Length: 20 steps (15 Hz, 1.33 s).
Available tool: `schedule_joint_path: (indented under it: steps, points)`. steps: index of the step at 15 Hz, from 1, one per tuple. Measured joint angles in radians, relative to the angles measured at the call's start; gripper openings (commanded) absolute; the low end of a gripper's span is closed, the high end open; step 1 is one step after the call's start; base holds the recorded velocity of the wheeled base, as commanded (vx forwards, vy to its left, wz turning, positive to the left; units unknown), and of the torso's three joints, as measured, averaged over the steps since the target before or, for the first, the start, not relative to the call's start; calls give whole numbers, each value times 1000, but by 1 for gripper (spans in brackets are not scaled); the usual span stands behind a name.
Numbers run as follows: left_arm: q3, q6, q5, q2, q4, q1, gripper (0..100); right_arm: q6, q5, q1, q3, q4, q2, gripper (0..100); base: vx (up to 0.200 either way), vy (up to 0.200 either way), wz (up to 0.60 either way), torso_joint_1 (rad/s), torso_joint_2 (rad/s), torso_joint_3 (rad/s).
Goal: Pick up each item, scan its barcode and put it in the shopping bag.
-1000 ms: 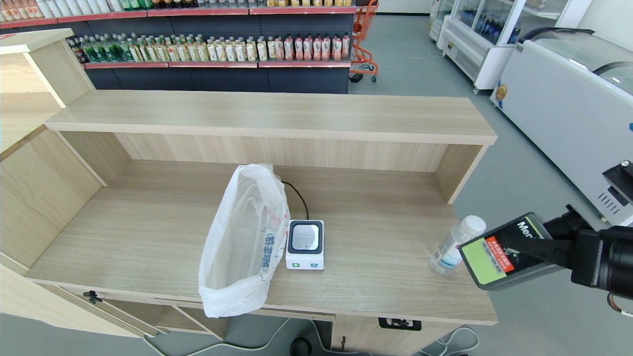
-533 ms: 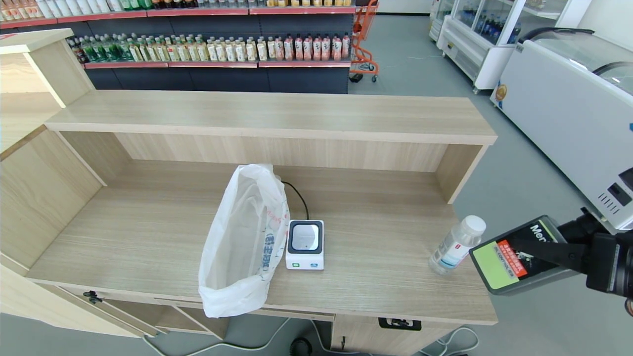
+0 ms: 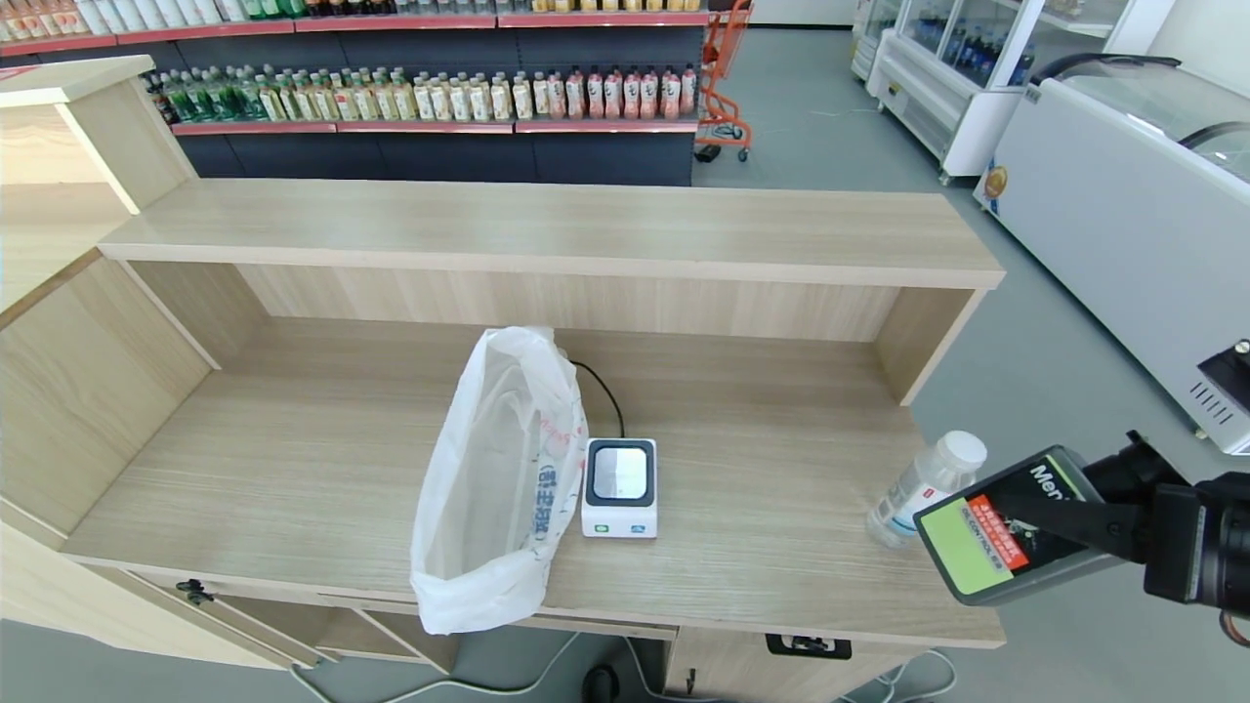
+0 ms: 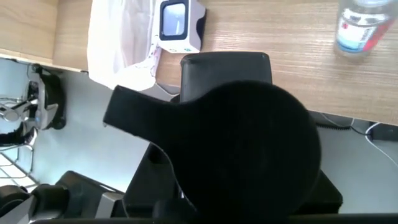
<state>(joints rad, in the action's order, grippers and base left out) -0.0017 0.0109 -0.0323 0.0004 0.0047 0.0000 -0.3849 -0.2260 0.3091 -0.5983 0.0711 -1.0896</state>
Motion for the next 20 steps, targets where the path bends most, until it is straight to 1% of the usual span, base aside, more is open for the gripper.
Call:
schedule_joint_path:
  steps: [2,4,5,8,11,14,18,20]
  points:
    - [0,0,0,0,0,0,0,9,0,0,-5,6,-15,0,0,200,0,-5,-5,5]
    - [0,0,0,0,0,0,0,13,5,0,-25,54,-52,0,0,200,0,0,2,2]
    - [0,1,0,0,0,0,0,22,24,-1,-35,85,-88,0,0,200,0,2,2,2]
    - [0,1,0,0,0,0,0,71,97,-5,-83,183,-230,0,0,200,0,-2,2,6]
    - [0,1,0,0,0,0,0,89,115,1,-144,303,-394,0,0,200,0,2,1,2]
    - [0,1,1,0,0,-1,0,89,99,11,-206,391,-557,0,0,0,0,0,0,0]
    - [0,1,0,0,-1,0,0,91,97,13,-277,420,-719,0,0,0,0,0,0,0]
    - [0,1,0,0,0,-1,0,90,100,13,-297,471,-783,0,0,0,0,0,0,0]
